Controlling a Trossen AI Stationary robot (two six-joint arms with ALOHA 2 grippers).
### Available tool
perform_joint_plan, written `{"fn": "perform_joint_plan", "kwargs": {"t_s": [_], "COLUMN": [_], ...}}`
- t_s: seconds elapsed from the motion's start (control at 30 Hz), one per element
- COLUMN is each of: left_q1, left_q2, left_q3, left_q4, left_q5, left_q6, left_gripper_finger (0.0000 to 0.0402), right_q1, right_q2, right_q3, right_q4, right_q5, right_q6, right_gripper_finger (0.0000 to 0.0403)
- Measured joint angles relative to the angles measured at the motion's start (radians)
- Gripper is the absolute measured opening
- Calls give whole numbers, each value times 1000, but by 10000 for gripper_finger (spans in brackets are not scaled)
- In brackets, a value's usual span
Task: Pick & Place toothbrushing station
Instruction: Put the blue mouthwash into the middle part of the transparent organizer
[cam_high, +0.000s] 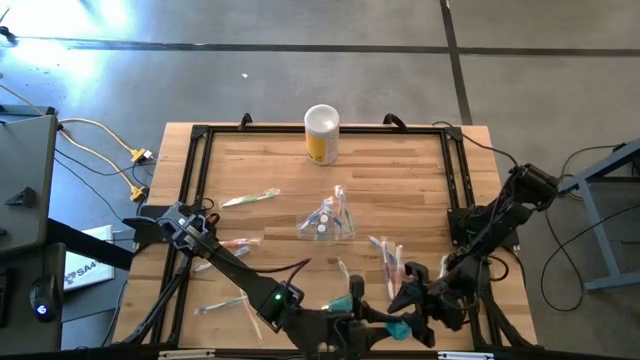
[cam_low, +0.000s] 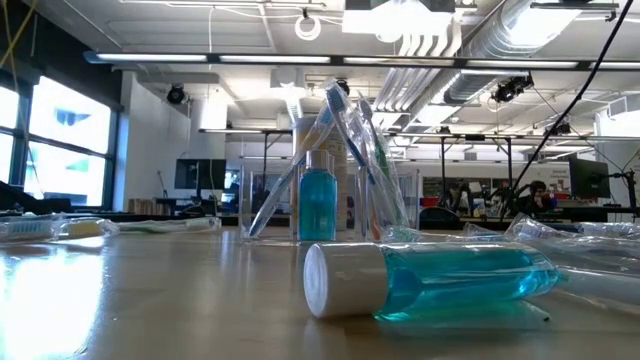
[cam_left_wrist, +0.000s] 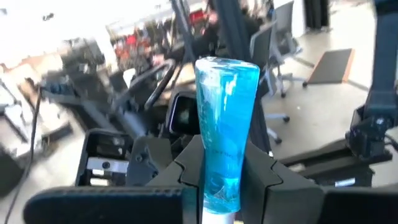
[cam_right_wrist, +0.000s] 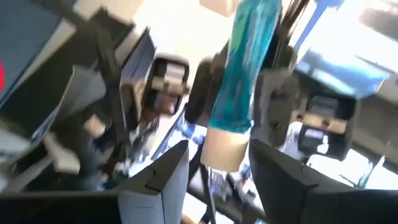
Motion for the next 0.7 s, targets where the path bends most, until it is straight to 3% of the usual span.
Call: {"fn": "perform_joint_plan", "kwargs": {"t_s": [0.2, 0.5, 0.7], "left_q1": [-13, 18, 51], "left_q2": [-1, -1, -1], "left_q3": [0, 0, 0], "left_q4": [155, 250, 262], "left_q5": [72, 248, 297], "left_q6": [158, 181, 178], "left_gripper_finger": [48, 48, 48], "right_q1": [18, 17, 17], "right_q2": [0, 0, 0], "right_q3": [0, 42, 75], "right_q4": [130, 138, 138], "right_q5": [-95, -118, -119], "right_q6": [-107, -136, -159], "right_gripper_finger": [156, 155, 155]}}
